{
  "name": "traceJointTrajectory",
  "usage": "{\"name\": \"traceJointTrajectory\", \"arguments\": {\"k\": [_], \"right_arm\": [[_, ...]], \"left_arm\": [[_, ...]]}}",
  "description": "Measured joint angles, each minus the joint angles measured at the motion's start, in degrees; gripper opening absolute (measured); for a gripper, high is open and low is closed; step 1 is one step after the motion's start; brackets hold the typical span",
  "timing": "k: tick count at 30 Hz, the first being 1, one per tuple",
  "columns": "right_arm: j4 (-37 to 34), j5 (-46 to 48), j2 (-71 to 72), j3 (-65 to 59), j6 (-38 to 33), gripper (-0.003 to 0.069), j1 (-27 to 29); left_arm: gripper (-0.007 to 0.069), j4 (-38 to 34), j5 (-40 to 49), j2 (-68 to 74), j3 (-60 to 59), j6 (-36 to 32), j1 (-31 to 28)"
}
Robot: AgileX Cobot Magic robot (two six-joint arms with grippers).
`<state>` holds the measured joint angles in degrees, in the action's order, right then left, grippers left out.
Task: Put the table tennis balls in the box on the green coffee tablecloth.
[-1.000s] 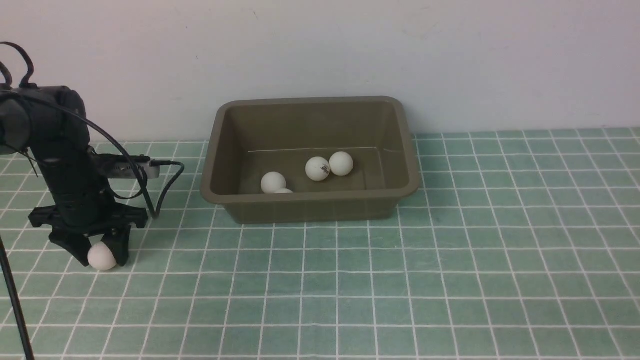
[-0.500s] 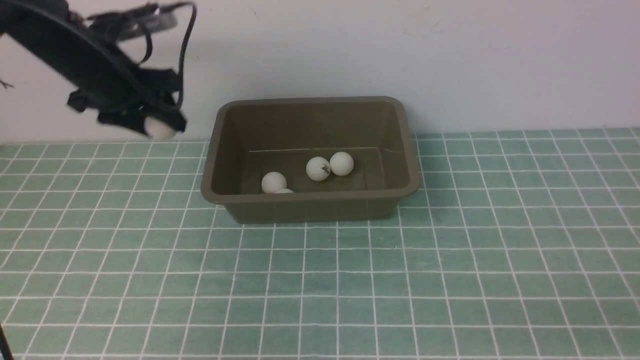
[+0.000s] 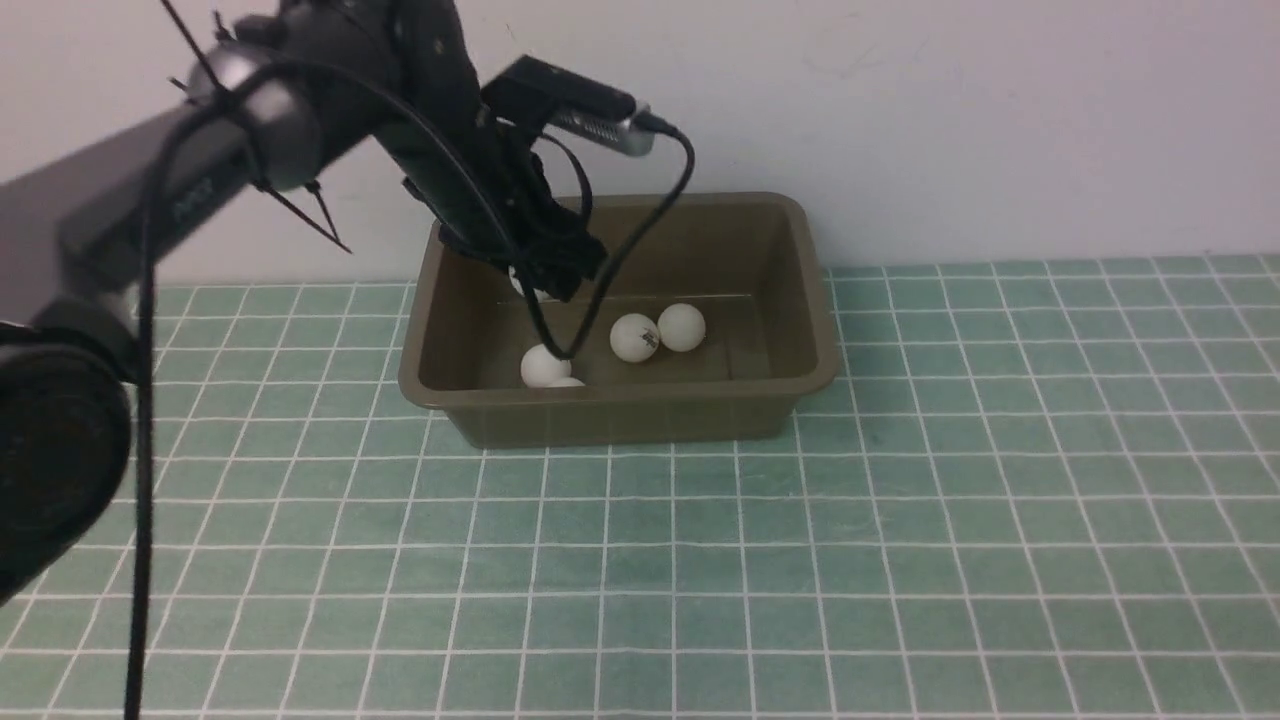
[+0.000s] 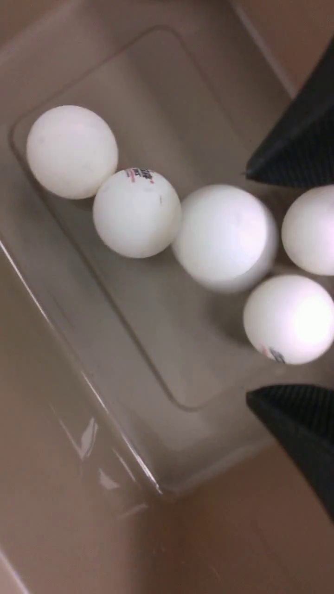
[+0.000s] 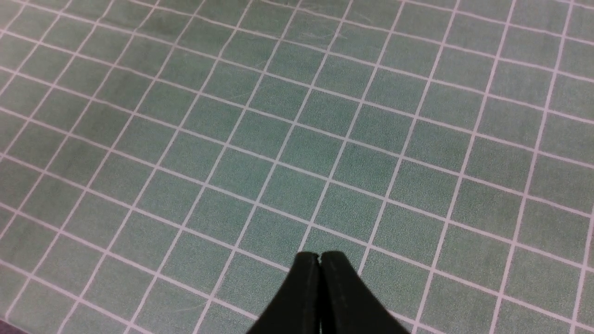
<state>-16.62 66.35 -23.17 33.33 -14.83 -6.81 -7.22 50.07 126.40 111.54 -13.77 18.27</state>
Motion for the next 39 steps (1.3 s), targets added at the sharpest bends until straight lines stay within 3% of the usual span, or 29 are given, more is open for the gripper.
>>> {"name": "traceJointTrajectory", "arguments": {"k": [3,6,8,12,17,29,35,39], "right_arm": [[2.07,-2.20,0.00,0.00,0.00,-0.0018,0.00],[6.65,-7.09,0.00,0.00,0.00,-0.0018,0.00],[10.13,-11.09,0.00,0.00,0.00,-0.0018,0.00],[17.27,-18.02,0.00,0.00,0.00,-0.0018,0.00],[22.64,-22.13,0.00,0.00,0.00,-0.0018,0.00],[26.93,-23.28,0.00,0.00,0.00,-0.0018,0.00],[27.03,-23.30,0.00,0.00,0.00,-0.0018,0.00],[27.03,-23.30,0.00,0.00,0.00,-0.0018,0.00]], "left_arm": [[0.0534,0.27,1.44,-0.65,0.75,1.07,0.00],[0.0507,0.90,6.21,-2.34,2.92,1.43,0.00],[0.0437,1.83,10.26,-4.57,3.50,1.43,0.06],[0.0129,4.78,19.51,-10.08,3.67,0.45,0.06],[0.0019,5.02,20.67,-13.61,3.67,-0.54,0.06],[-0.0004,-9.21,19.65,-29.96,1.69,-7.14,0.10],[-0.0004,-12.67,14.14,-39.05,-7.05,-10.08,0.10],[-0.0004,-12.76,8.43,-49.17,-21.79,-12.04,0.10]]}}
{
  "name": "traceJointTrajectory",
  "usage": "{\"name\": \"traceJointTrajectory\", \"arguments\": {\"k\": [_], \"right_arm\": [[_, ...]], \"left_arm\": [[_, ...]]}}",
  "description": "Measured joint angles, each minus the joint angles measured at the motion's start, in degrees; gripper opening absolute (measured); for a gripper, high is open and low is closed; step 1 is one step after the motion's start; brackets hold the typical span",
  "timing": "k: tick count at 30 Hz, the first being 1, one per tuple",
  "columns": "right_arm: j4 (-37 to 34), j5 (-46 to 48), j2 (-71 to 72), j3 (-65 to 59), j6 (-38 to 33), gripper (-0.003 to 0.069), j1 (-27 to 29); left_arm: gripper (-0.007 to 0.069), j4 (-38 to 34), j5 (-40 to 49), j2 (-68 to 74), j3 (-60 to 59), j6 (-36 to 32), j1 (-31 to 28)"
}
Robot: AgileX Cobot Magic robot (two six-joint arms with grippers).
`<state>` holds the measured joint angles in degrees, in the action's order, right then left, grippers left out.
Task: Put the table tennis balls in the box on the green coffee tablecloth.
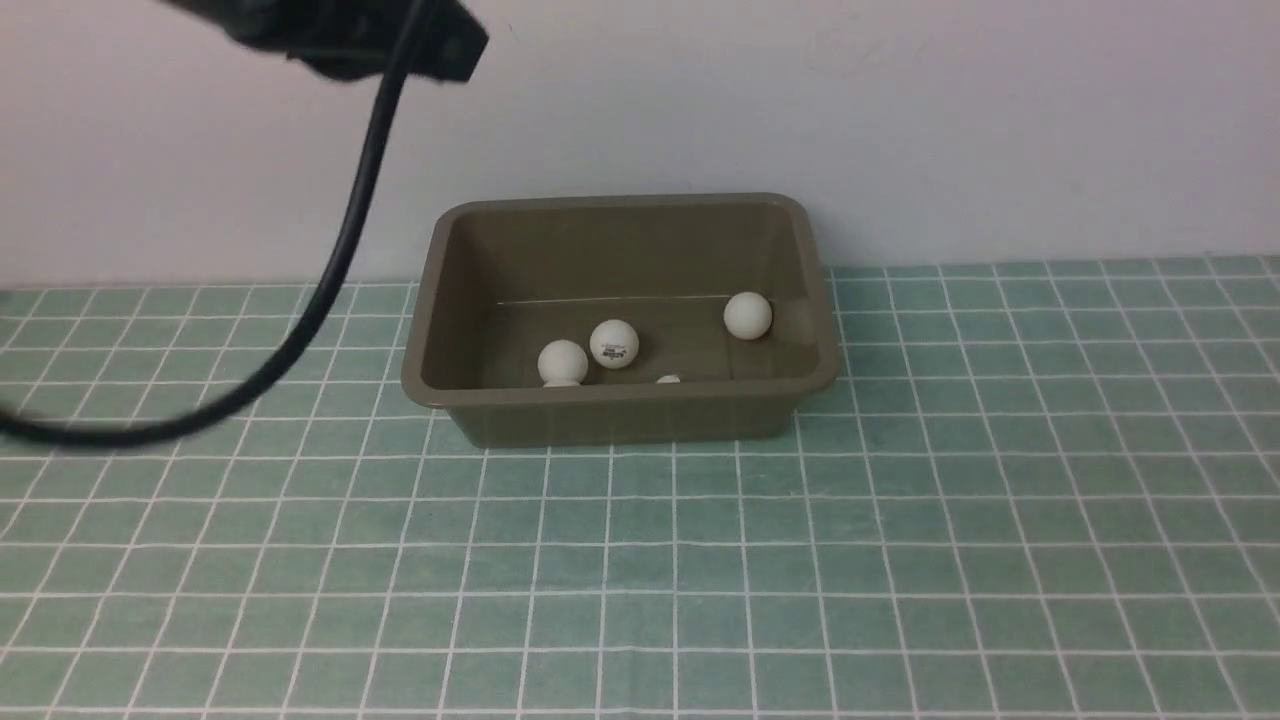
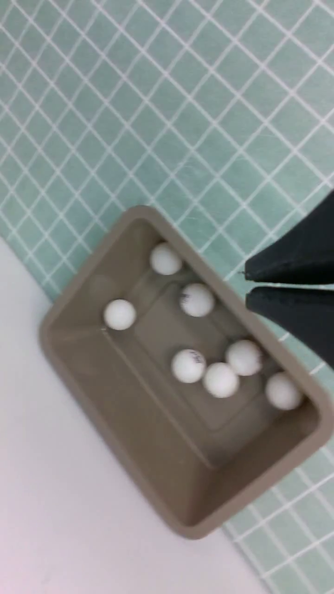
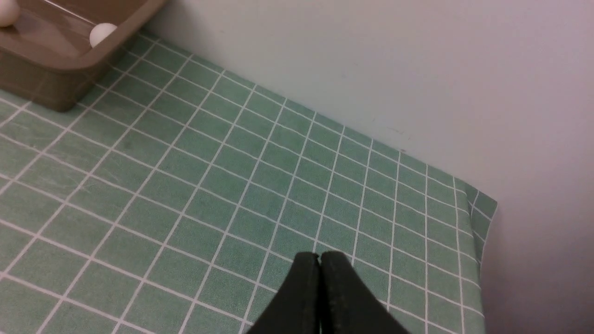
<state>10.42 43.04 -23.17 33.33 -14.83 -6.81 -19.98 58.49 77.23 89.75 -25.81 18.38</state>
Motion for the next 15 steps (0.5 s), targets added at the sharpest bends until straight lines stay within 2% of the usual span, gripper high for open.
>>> {"name": "traceJointTrajectory", "arguments": {"k": [3,7,12,15], "right_arm": [[0.03,0.00,0.00,0.00,0.00,-0.0018,0.00],[0.03,0.00,0.00,0.00,0.00,-0.0018,0.00],[0.03,0.00,0.00,-0.01,0.00,-0.0018,0.09],[0.08,0.00,0.00,-0.01,0.00,-0.0018,0.08]], "left_arm": [[-0.0004,-1.39,-2.55,-7.13,-10.84,1.21,0.00],[-0.0004,-2.29,-1.43,-11.83,-16.34,1.26,0.00],[-0.0004,4.56,-1.72,-12.28,-17.70,1.04,0.00],[-0.0004,9.44,-6.63,-12.61,-19.76,3.06,-1.11]]}}
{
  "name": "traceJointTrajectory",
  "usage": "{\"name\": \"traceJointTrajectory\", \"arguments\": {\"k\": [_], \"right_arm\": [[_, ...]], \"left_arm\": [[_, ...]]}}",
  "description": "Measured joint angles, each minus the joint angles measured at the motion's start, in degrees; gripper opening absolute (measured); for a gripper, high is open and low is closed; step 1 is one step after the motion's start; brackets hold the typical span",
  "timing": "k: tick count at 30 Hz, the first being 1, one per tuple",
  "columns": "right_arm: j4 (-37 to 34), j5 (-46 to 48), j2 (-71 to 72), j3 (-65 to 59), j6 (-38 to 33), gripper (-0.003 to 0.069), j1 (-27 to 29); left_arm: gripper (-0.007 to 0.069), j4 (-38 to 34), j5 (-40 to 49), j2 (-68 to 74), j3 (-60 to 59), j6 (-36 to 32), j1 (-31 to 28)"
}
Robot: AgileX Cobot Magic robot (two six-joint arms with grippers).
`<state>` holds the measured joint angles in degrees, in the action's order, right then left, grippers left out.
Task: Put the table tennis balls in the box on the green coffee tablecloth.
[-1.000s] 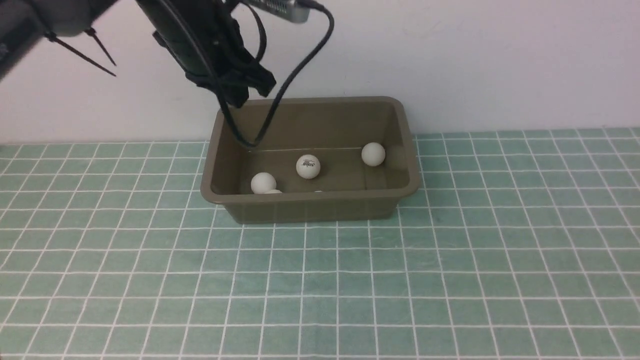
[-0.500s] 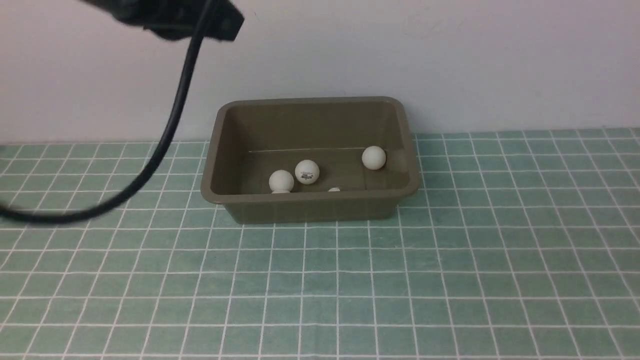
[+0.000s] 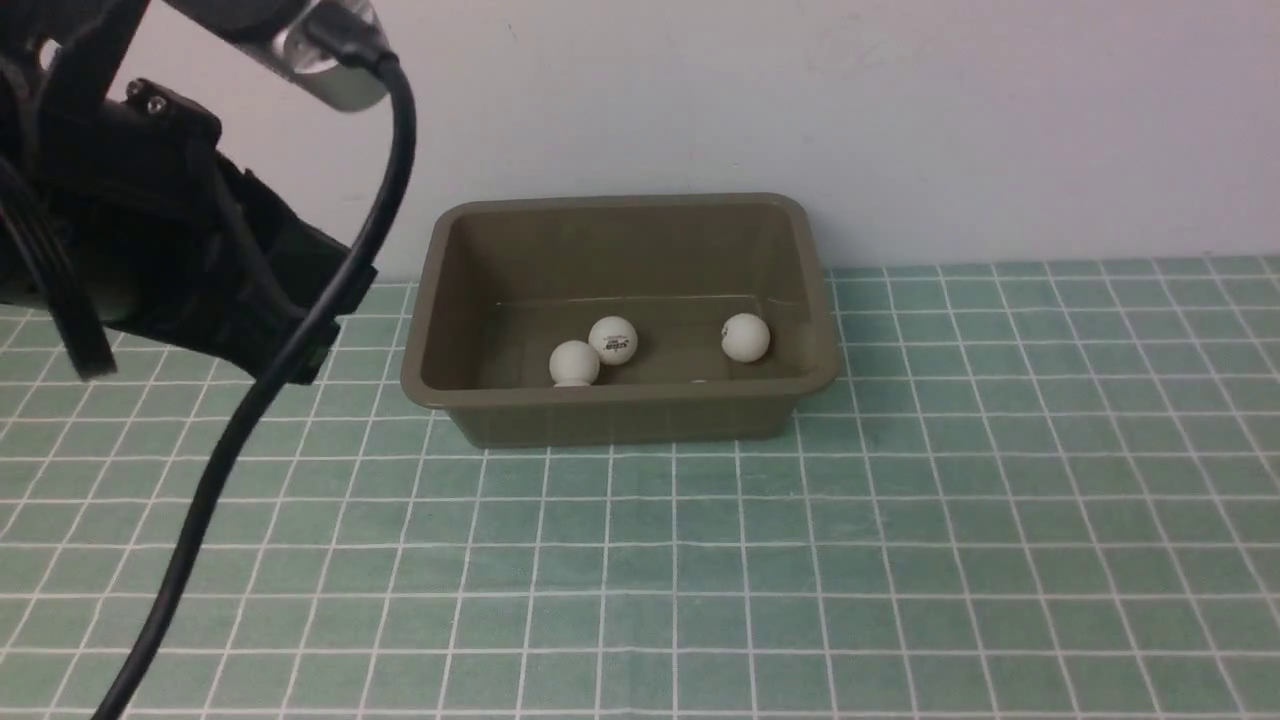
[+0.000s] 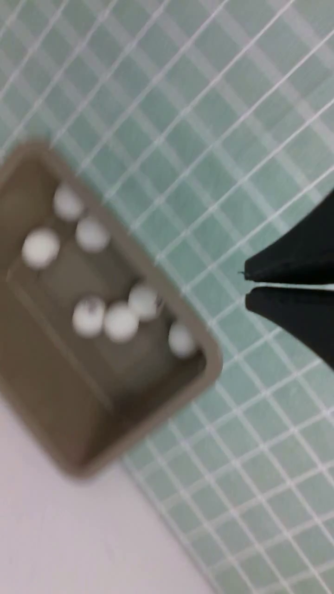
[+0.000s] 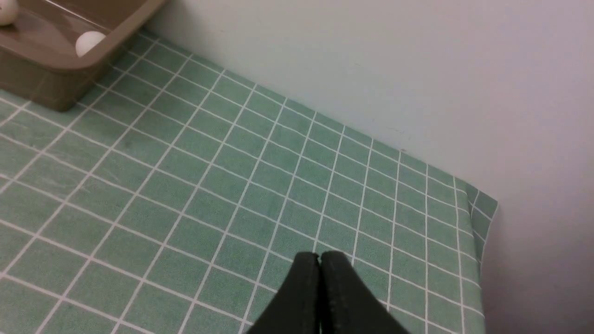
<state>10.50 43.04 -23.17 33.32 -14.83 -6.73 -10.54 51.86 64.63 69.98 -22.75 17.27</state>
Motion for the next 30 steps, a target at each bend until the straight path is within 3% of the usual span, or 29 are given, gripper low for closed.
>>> {"name": "traceJointTrajectory", "arguments": {"k": [4,10,18,24,30], "right_arm": [[0.20,0.22,0.00,0.00,0.00,-0.0018,0.00],[0.20,0.23,0.00,0.00,0.00,-0.0018,0.00],[0.20,0.34,0.00,0.00,0.00,-0.0018,0.00],[0.26,0.39,0.00,0.00,0.00,-0.0018,0.00],[0.46,0.45,0.05,0.00,0.00,-0.0018,0.00]], "left_arm": [[-0.0004,1.50,-10.02,-5.55,-8.71,2.98,-4.96],[-0.0004,1.49,-27.93,-22.57,-33.77,7.33,-16.77],[-0.0004,0.68,-43.76,-42.72,-59.95,12.62,-22.34],[-0.0004,0.61,-45.03,-55.53,-70.34,12.95,-22.34],[-0.0004,1.22,-40.34,-64.86,-71.58,12.44,-22.34]]}}
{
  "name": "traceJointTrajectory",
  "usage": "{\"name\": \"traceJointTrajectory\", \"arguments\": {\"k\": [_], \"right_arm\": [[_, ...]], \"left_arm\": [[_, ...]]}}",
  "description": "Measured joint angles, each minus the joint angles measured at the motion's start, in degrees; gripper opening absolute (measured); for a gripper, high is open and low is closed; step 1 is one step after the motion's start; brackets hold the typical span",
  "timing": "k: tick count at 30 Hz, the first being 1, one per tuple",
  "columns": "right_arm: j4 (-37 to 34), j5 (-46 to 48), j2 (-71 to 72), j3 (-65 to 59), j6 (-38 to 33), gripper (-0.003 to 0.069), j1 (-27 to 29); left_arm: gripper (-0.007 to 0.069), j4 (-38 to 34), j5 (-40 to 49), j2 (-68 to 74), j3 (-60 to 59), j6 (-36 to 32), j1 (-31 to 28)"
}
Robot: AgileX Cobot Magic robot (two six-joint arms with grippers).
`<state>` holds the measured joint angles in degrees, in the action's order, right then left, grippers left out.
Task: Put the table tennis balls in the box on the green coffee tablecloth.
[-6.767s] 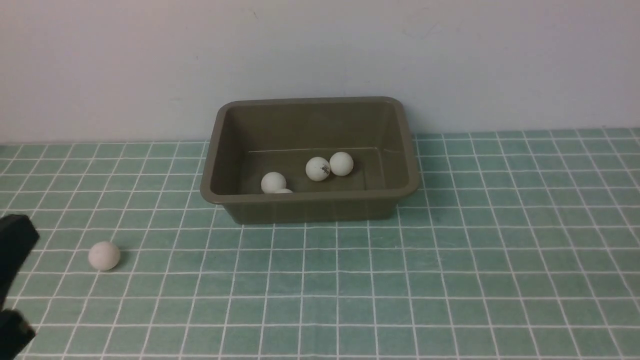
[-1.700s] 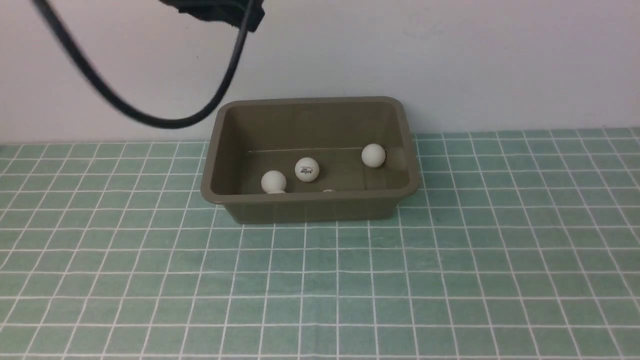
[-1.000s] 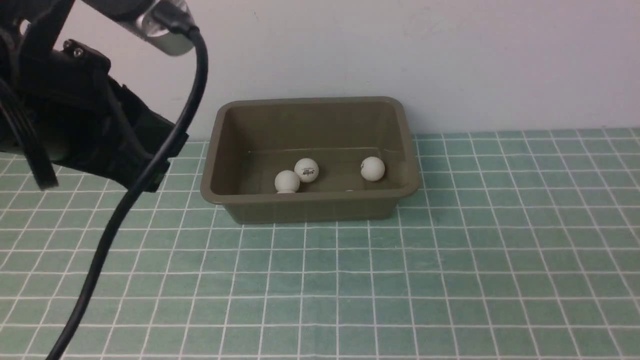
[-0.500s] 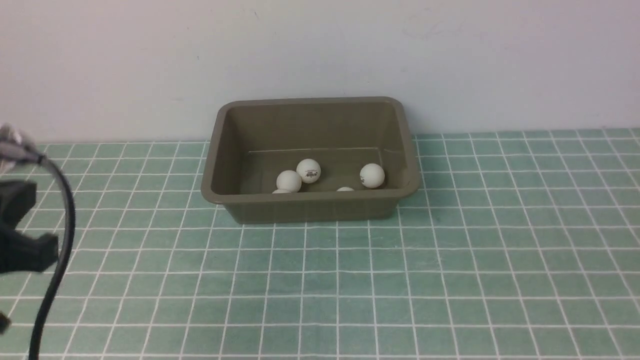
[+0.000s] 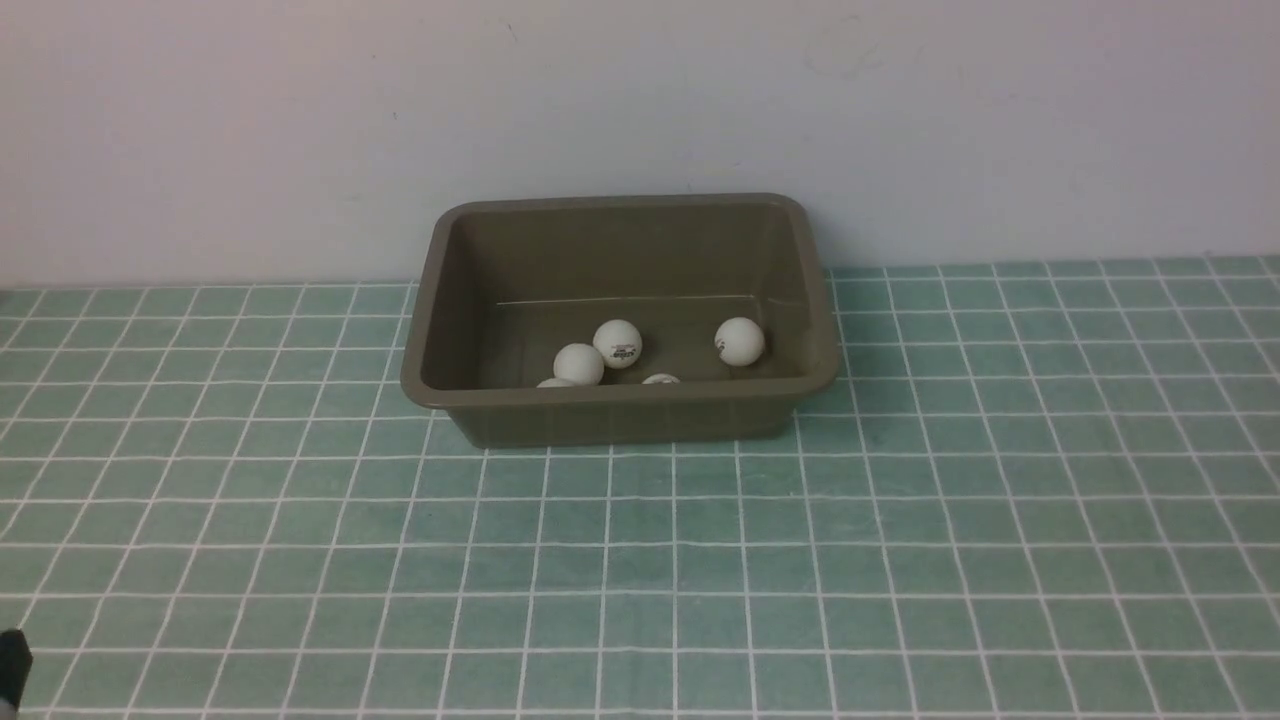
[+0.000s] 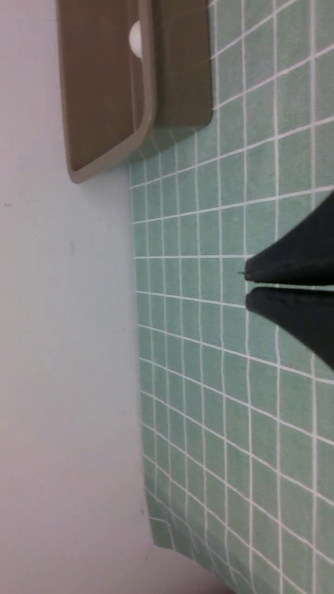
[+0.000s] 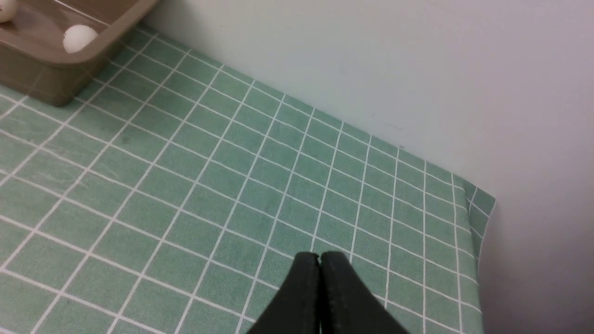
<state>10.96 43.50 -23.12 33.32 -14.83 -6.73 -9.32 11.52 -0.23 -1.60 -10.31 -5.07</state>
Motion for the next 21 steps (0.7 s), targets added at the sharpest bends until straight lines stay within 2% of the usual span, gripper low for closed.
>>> {"name": "traceJointTrajectory", "arguments": {"k": [7,21], "right_arm": [[-0.05,0.73,0.00,0.00,0.00,-0.0018,0.00],[-0.05,0.84,0.00,0.00,0.00,-0.0018,0.00]], "left_arm": [[-0.0004,4.14,9.02,-0.39,0.00,-0.06,0.00],[-0.0004,4.56,9.47,-0.39,0.00,-0.06,0.00]]}}
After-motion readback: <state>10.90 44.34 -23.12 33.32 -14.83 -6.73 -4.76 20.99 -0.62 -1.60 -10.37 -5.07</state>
